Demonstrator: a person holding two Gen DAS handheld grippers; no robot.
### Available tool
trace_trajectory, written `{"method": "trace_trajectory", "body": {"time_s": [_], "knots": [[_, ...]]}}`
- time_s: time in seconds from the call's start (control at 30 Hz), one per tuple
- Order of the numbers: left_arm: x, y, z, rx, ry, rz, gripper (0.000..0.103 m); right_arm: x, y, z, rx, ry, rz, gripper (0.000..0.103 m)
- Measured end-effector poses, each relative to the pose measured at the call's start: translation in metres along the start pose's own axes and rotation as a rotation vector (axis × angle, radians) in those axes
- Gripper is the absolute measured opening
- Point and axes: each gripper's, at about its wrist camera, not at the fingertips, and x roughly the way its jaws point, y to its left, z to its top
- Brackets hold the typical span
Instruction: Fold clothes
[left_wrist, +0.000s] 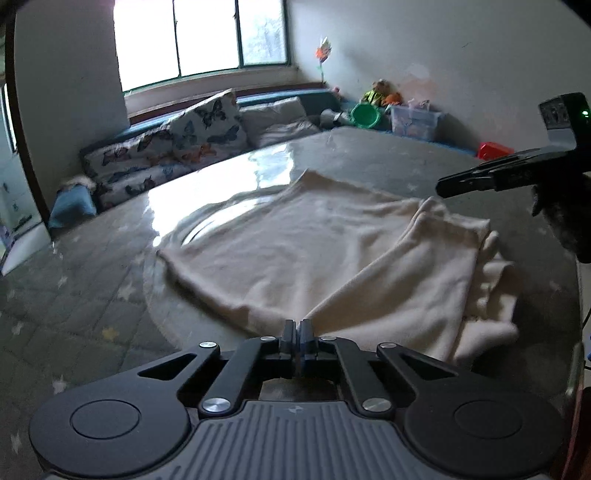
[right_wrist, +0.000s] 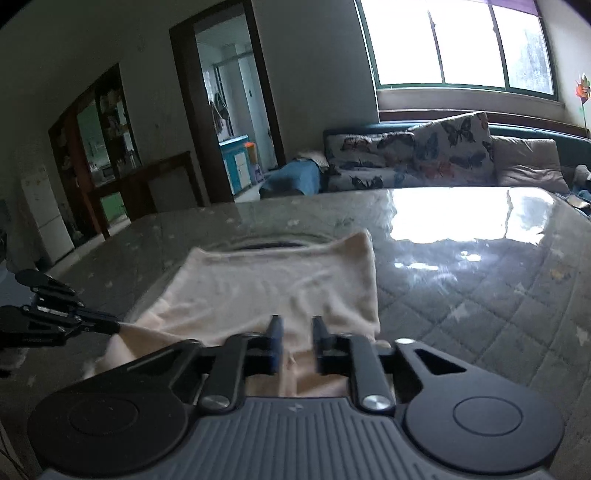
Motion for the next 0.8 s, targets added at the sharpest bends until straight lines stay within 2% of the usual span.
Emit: {"method": "trace_trajectory", "body": {"time_s": [0.17, 0.27, 0.37, 0.43, 0.57, 0.63, 0.7, 0.8], "knots": [[0.002, 0.001, 0.000, 0.000, 0.001, 0.013, 0.002, 0.006, 0.010, -0.009, -0.061, 0.021, 0.020, 0.029], [0.005, 0.002, 0.000, 0.005, 0.022, 0.050, 0.002, 0.016, 0.019, -0.015, -0.123, 0.045, 0.015, 0.028], [0.005, 0.013, -0.004, -0.025, 0.045, 0.099, 0.002, 0.026, 0.018, -0.020, -0.116, 0.083, 0.000, 0.028], [-0.004, 0.017, -0.002, -0.064, 0.025, 0.112, 0.002, 0.022, 0.019, -0.019, -0.116, 0.065, 0.000, 0.028], [-0.022, 0.004, 0.011, -0.081, -0.075, 0.035, 0.002, 0.007, 0.028, -0.010, -0.134, 0.008, 0.034, 0.028], [-0.014, -0.010, 0.018, -0.063, -0.086, -0.015, 0.003, 0.009, 0.033, -0.008, -0.140, 0.013, 0.061, 0.028], [0.000, -0.020, 0.019, -0.046, -0.060, -0.038, 0.004, 0.013, 0.039, -0.010, -0.140, 0.033, 0.085, 0.028], [0.017, -0.029, 0.008, -0.002, 0.014, -0.032, 0.004, 0.019, 0.046, -0.019, -0.146, 0.078, 0.115, 0.028]]}}
